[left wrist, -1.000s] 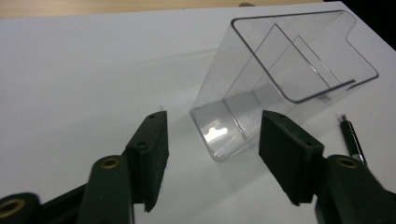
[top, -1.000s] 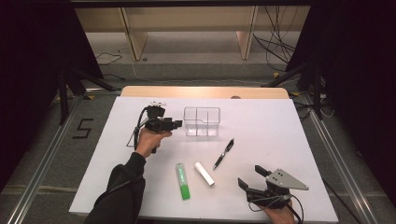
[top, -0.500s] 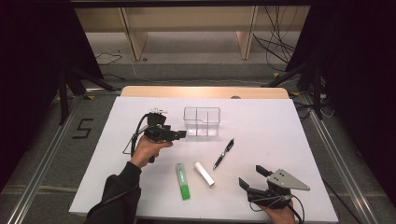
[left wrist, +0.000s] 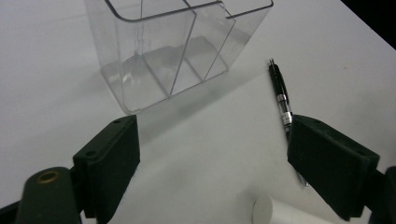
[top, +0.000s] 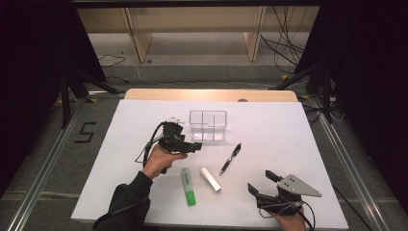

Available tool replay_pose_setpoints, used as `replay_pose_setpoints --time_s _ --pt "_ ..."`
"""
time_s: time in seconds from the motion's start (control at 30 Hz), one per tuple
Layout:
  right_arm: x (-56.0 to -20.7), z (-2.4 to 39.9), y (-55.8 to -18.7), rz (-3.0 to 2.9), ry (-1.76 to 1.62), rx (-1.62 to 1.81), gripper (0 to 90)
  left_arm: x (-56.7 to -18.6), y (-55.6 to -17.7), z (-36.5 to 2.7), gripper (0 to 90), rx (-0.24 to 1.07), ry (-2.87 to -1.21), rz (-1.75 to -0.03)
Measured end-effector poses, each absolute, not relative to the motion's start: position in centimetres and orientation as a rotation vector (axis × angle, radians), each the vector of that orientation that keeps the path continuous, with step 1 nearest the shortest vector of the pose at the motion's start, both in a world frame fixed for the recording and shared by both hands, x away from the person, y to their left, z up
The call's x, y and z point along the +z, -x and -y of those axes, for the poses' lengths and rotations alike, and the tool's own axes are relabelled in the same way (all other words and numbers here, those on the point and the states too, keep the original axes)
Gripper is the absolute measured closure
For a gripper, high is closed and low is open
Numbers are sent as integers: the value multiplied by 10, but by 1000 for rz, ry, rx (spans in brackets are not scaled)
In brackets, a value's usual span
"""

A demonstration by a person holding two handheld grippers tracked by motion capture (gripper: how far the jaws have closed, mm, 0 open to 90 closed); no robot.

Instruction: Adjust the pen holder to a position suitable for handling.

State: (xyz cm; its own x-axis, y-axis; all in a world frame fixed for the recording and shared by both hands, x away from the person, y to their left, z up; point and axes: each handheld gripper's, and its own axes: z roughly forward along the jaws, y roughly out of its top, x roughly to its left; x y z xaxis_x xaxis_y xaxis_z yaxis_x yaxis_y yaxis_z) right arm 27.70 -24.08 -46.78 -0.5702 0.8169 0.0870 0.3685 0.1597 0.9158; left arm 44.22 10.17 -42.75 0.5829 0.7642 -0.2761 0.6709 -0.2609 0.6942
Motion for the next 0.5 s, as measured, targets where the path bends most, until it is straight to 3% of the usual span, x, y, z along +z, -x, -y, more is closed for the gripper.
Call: replay_pose_setpoints --time_s 0.5 --pt "-469 240 -278 -2016 -1124 1388 217 -428 -432 -81 159 123 -2025 -1095"
